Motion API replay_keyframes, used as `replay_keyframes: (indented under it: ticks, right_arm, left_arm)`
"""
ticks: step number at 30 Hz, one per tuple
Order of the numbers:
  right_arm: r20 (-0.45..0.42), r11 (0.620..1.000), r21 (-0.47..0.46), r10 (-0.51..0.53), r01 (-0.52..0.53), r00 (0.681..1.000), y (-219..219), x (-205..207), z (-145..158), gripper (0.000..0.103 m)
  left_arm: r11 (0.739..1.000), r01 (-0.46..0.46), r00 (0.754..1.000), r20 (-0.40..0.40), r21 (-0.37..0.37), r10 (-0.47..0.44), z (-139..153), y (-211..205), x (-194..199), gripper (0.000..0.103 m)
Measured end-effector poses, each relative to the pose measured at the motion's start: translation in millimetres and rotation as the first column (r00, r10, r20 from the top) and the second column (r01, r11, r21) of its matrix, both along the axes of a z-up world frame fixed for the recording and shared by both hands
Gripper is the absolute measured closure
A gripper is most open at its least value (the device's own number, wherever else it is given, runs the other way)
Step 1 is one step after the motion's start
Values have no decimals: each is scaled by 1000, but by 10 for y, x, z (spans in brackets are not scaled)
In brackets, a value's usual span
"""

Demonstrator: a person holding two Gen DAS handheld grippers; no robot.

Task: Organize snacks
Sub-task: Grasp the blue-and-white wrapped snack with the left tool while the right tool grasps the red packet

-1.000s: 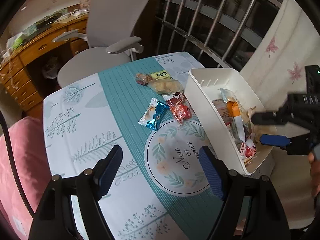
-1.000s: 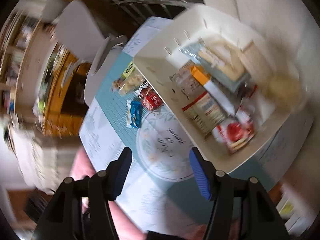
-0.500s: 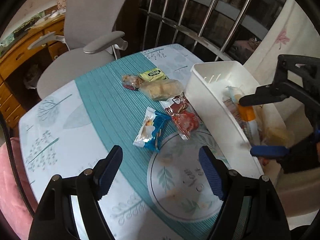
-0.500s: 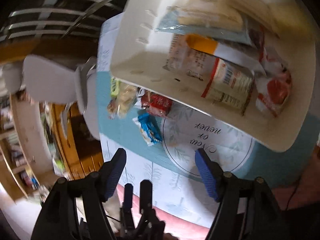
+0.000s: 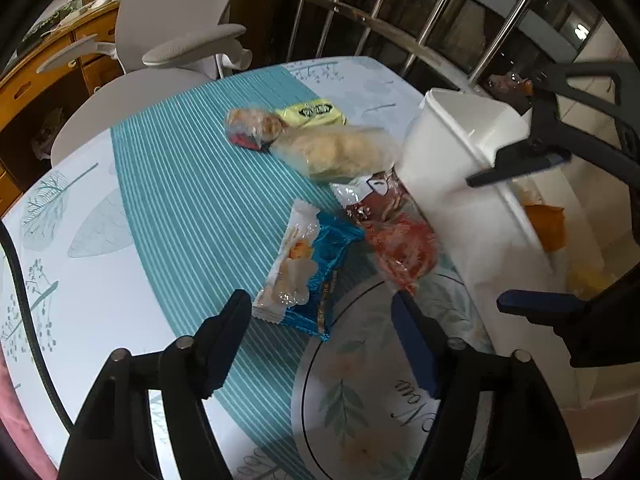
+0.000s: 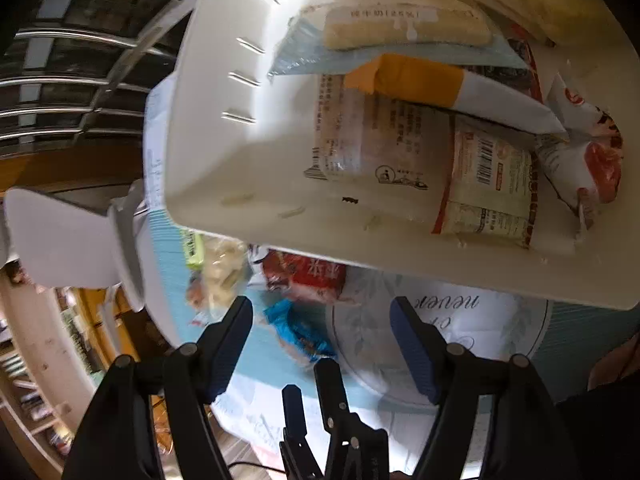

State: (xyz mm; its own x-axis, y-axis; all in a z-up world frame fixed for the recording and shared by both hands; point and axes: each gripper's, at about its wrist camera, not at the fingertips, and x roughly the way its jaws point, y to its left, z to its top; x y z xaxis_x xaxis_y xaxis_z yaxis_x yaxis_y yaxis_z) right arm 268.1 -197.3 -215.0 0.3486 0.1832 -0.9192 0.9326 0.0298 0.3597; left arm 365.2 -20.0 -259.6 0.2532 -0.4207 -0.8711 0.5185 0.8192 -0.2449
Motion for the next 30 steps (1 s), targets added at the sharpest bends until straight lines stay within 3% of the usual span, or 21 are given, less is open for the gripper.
replay_keyframes:
  ticks: [9, 16, 19, 23, 30]
  right_arm:
    - [-58, 999, -39, 8, -10, 998, -17, 236, -199, 32]
    - [-113, 997, -33, 71, -75, 991, -20, 428, -370, 33]
    - [-122, 996, -21, 87, -90, 989, -30, 473, -421, 42]
    - [-132, 994, -12, 105, -107, 986, -72, 520, -483, 55]
    - [-133, 986, -31, 157, -162, 979, -48, 563, -466, 58]
  left_arm:
    - [998, -28, 1000, -5, -65, 28, -165, -20, 77, 35]
    - [991, -84, 996, -50, -100, 79, -262, -41, 158, 36]
    - [990, -94, 995, -41, -105, 90, -265, -46, 156, 37]
    - [987, -126, 992, -23, -96, 125, -275, -40, 175, 61]
    - [986, -134, 990, -50, -99, 129, -287, -4, 203, 79]
